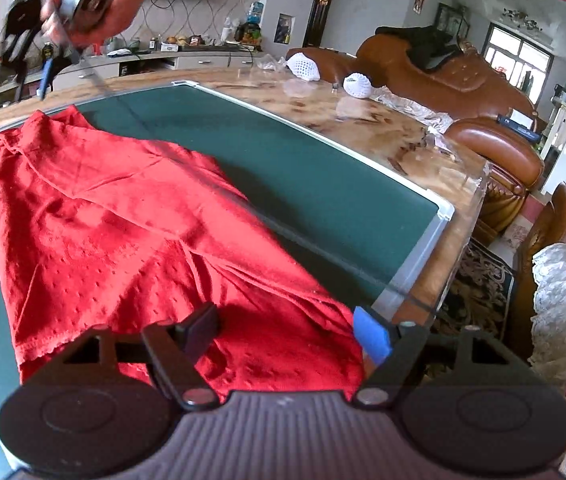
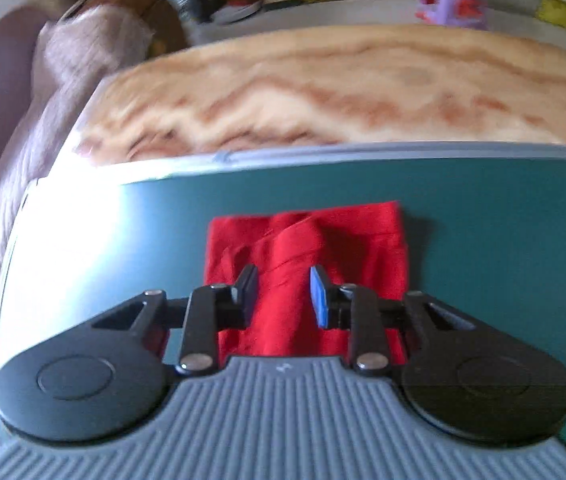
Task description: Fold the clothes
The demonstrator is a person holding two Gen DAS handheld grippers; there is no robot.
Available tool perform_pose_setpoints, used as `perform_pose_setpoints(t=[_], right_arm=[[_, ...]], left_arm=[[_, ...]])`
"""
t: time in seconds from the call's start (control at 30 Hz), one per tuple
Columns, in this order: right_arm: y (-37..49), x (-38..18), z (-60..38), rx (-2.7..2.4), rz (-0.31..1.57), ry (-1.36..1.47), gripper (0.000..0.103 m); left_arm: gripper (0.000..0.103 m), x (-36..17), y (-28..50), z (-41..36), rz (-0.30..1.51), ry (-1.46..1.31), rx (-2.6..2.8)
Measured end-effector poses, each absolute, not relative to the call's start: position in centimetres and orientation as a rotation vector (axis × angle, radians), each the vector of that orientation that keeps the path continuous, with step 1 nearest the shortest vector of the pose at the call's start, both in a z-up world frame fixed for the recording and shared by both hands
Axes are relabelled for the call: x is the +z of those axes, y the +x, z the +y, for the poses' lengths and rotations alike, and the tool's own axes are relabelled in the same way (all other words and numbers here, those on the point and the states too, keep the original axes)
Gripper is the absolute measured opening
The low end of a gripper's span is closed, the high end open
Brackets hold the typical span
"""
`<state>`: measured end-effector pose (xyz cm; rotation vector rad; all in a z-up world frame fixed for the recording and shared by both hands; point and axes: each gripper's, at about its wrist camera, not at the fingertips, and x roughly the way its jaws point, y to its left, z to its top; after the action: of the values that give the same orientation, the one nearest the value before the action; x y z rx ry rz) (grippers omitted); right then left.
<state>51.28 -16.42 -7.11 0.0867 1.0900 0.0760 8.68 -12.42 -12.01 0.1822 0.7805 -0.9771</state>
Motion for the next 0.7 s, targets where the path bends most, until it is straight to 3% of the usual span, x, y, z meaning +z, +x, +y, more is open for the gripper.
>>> perform_pose_setpoints(t=[0.2,0.47,0.53,0.7], right_arm=[[51.8,-9.8,-10.1,0.092,1.071,-0.199,0.033],[53.2,-11.4,-8.7,0.03,1.088,-0.306,0.032],[53.3,-11.6,-8.6,0.036,1.084,-0.322,0.009],[53.7,-12.1,-8.3,0.051,1.068,-0.346,0.007]], left_arm=[[0.08,-12.0,8.8,-12.2,0.791,0.158,-0.972],[0.082,-12.0,9.0,-12.4,0.8,0.164,-0.98],[0.082,-12.0,9.0,-12.4,0.802,0.163,-0.981],[0.082,-12.0,9.0,-12.5,0.806,0.16,-0.985]])
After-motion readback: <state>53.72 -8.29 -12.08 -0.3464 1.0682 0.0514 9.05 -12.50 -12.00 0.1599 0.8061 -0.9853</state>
